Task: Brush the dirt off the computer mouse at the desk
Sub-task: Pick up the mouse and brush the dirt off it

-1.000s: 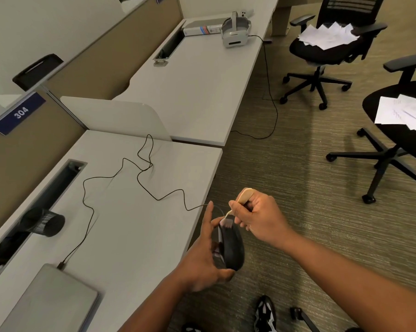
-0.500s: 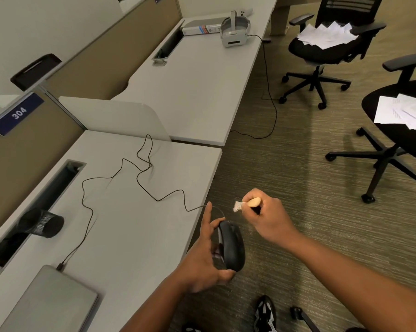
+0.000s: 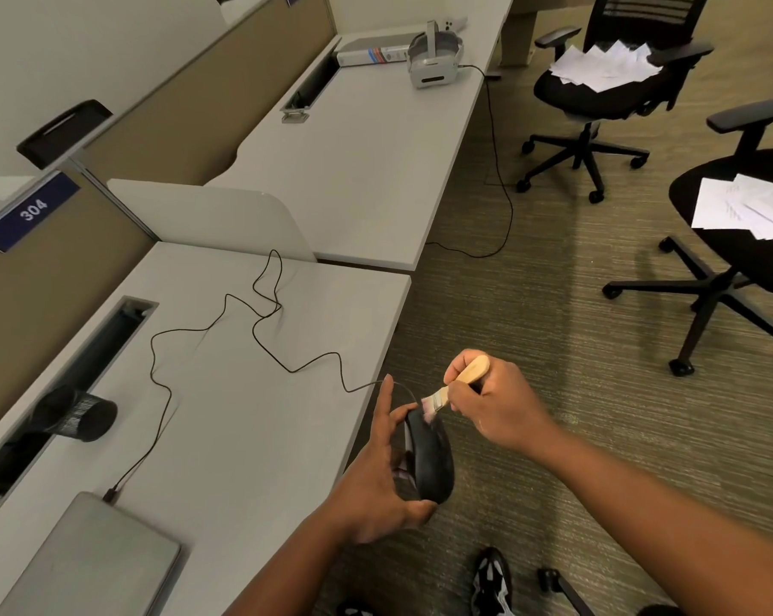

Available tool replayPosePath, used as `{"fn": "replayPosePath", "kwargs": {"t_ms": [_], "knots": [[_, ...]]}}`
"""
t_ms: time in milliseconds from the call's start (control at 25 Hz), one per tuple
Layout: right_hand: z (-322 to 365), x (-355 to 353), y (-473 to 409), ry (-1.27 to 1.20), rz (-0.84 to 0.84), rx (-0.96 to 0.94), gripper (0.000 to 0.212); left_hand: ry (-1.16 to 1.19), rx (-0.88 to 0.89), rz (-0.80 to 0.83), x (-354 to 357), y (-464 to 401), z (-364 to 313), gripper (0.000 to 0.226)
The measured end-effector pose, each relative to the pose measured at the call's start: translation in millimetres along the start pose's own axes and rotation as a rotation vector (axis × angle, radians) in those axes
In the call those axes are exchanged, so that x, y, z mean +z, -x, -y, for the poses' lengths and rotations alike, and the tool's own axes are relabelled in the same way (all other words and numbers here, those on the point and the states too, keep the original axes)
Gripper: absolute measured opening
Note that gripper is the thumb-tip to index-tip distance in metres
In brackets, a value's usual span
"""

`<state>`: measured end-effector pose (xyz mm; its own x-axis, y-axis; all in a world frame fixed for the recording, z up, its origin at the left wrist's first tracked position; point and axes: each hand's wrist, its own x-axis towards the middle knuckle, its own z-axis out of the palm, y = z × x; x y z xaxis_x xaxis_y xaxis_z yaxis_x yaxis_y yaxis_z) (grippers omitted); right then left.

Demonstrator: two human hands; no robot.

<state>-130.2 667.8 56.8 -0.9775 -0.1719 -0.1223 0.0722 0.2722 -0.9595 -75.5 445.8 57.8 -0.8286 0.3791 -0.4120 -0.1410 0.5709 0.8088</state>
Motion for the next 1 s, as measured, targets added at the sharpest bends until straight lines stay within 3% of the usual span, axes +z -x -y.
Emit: {"fn": "replayPosePath", "kwargs": {"t_ms": [520, 720, 1000], "knots": [[-17, 18, 13, 0.195, -0.075, -0.253, 0.002, 0.036, -0.003, -0.012, 3, 4, 1, 0.154], [-19, 20, 15, 0.218, -0.122, -0.298, 0.008, 0.042, 0.004, -0.010, 4, 4, 2, 0.154], [-14, 5, 8, -0.234, -0.153, 0.001, 0.007, 0.071, -0.005, -0.023, 3, 4, 3, 0.153]]}}
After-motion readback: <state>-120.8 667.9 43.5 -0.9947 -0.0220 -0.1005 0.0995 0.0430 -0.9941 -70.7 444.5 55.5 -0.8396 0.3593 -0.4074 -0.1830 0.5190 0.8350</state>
